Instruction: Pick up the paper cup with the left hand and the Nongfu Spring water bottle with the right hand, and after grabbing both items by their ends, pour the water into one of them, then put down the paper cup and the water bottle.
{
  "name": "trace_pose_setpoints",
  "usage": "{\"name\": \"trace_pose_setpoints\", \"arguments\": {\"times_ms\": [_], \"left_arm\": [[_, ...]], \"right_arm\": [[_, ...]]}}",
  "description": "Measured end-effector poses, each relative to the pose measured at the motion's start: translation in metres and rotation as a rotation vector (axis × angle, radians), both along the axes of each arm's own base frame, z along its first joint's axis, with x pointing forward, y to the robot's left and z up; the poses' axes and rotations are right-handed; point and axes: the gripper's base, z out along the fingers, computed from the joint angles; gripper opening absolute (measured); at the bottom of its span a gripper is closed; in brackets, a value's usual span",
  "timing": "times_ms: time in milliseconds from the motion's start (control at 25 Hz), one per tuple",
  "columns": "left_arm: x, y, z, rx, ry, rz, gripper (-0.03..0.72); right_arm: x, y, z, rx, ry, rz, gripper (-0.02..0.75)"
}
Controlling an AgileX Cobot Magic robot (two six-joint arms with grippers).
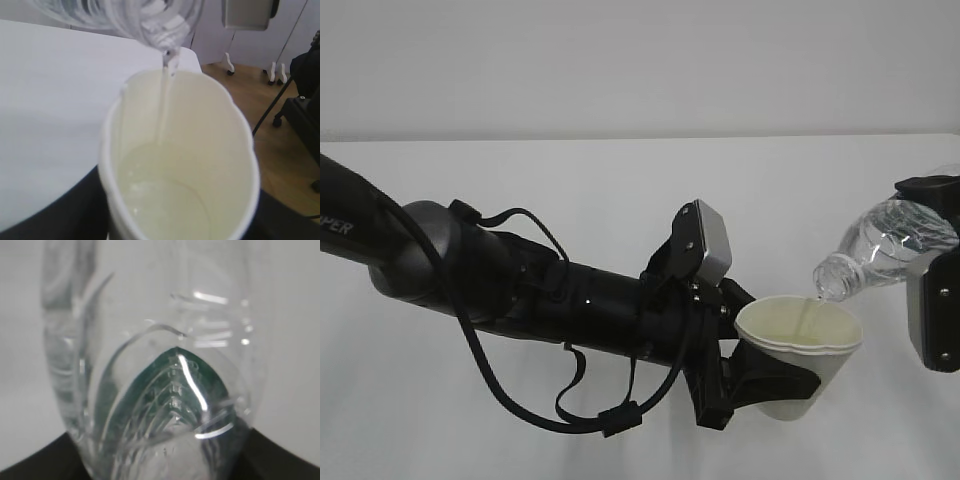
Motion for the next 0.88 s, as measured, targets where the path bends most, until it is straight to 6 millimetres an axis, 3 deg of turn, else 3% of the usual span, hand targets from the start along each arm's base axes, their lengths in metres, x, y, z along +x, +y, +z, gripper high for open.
{"name": "trace_pose_setpoints", "arguments": {"times_ms": [880], "left_arm": [[0.0000,0.0000,0.0000,0.000,0.000,0.000,0.426]], "right_arm": [[0.0000,0.0001,0.0001,-0.015,-0.005,0.007,0.403]]}}
